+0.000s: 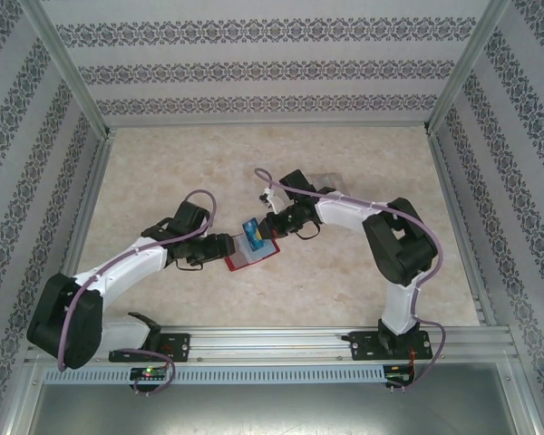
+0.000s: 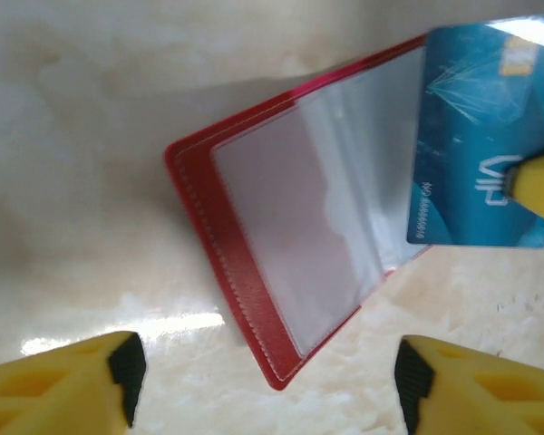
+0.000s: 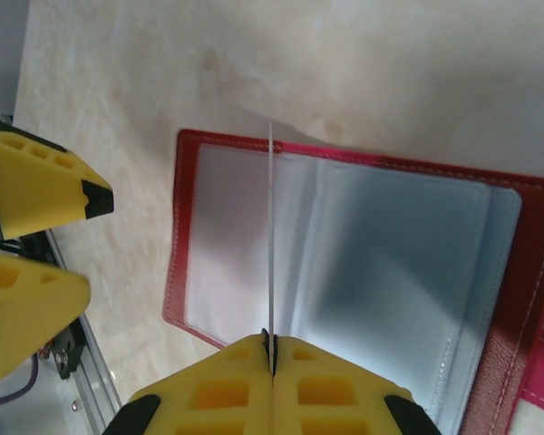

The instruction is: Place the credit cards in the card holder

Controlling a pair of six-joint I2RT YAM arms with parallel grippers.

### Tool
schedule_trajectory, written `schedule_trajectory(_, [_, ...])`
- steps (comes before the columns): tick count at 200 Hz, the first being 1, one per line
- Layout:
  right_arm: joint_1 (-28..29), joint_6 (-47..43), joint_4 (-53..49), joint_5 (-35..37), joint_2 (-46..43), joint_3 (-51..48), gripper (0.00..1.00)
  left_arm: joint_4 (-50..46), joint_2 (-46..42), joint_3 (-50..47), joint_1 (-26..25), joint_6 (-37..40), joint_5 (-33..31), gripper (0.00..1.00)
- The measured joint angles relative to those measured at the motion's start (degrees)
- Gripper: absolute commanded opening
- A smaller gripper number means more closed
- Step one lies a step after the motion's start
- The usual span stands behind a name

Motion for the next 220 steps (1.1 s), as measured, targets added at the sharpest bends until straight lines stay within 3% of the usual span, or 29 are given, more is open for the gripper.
schedule_trajectory(42, [-0.33, -1.7, -6.99, -2.38, 4.42, 4.42, 0.0, 1.95, 4.79, -0.31, 0.0, -2.4, 0.09, 0.67])
schedule_trajectory(59, [-0.35, -1.88, -8.66, -3.48, 4.98, 4.76, 0.0, 2.03, 6.88, 0.39, 0.0, -2.4, 0.11, 0.6])
schedule_trajectory(82, [-0.35, -1.88, -10.01, -5.31, 6.69, 5.62, 0.0, 2.14, 10.23, 1.57, 0.0, -1.84, 0.13, 0.42])
schedule_trajectory(104, [-0.35, -1.84, -10.86, -6.93, 8.52, 6.23, 0.0, 1.09, 13.35, 3.23, 0.15, -1.46, -0.11, 0.35])
schedule_trajectory(220, [-0.74, 3.5, -5.14, -11.5, 9.6, 3.93, 0.0, -4.35, 16.74, 7.39, 0.13, 0.07, -1.2, 0.29])
